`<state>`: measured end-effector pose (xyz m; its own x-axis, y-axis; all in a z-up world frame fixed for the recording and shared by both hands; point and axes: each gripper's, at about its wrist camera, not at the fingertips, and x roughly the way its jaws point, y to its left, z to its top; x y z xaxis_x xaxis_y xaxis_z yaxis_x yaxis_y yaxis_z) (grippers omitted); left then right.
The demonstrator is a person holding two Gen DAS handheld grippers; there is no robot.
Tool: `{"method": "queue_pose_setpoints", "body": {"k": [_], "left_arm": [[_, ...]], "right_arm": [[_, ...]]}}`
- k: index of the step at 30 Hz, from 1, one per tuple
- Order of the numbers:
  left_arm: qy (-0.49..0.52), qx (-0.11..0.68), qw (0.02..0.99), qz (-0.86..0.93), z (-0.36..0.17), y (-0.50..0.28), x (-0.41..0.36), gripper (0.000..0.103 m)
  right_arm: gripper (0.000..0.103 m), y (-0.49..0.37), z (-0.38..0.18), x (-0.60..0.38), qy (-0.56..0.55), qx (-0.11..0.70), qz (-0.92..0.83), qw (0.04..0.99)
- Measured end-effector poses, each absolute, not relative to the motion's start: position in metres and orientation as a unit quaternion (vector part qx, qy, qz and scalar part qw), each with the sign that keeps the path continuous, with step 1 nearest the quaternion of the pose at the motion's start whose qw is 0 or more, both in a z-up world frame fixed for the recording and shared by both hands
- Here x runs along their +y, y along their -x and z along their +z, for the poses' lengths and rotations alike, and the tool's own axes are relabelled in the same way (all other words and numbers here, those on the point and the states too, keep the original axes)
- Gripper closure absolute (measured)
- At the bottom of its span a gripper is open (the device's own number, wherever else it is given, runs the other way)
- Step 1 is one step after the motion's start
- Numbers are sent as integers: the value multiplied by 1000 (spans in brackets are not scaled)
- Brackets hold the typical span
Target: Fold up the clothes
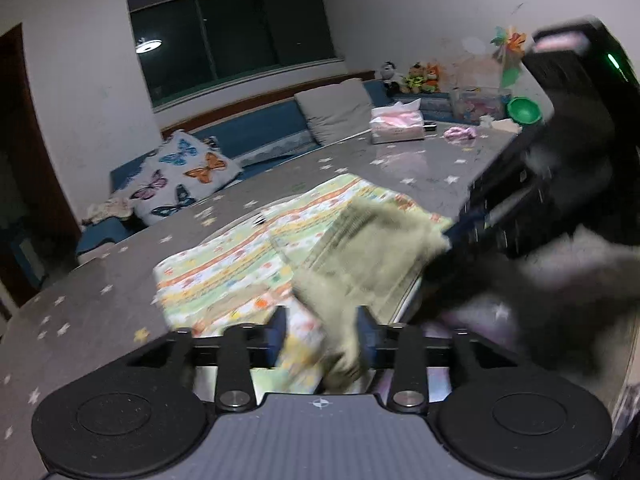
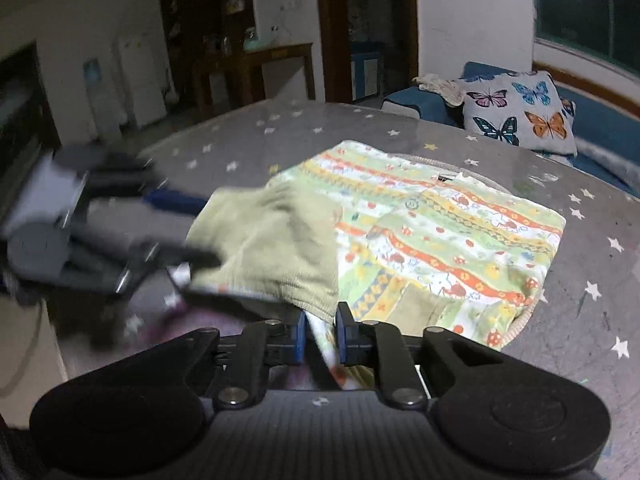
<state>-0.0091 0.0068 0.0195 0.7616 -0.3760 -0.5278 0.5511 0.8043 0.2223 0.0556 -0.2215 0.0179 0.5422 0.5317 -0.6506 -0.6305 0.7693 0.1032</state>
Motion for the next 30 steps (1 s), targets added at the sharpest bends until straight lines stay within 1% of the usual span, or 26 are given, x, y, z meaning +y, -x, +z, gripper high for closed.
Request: {"method": "queue_pose_setpoints", "body": {"k": [5,10,11,12,13,14,15,16,19,24,30], "left_arm": [[-228,229,915,-242,9,29,14,49],[-278,228,905,-230,-10,24,9,49],[-286,227,903,-224,-14,21,9,53],[-294,227,903,-216,-17,17,11,59],[-297,229,902,-214,-18,14,13,73],[-297,232,901,-213,-19,11,15,80],[-296,233,902,-213,-18,10,17,84],[-295,232,902,-212,-17,10,19,93],[-285,223,909,-208,-7,16,24,97],[-261,209,920,-203,19,38,28,98],[-247,192,922,-229,54,95,32,98]], "right_arm": [[91,-63,26,-219,59,340,326,880],[91,-64,28,-219,51,334,317,886],[91,-63,28,-219,52,333,316,887],[92,-61,28,-218,54,332,315,888],[92,-60,27,-218,55,331,314,888],[93,-58,26,-218,56,329,313,889],[93,-55,25,-218,57,327,312,890],[94,-52,25,-218,59,324,311,892],[95,-43,28,-219,61,314,311,895],[96,-19,41,-226,60,301,323,895],[96,31,67,-244,51,293,351,888]]}}
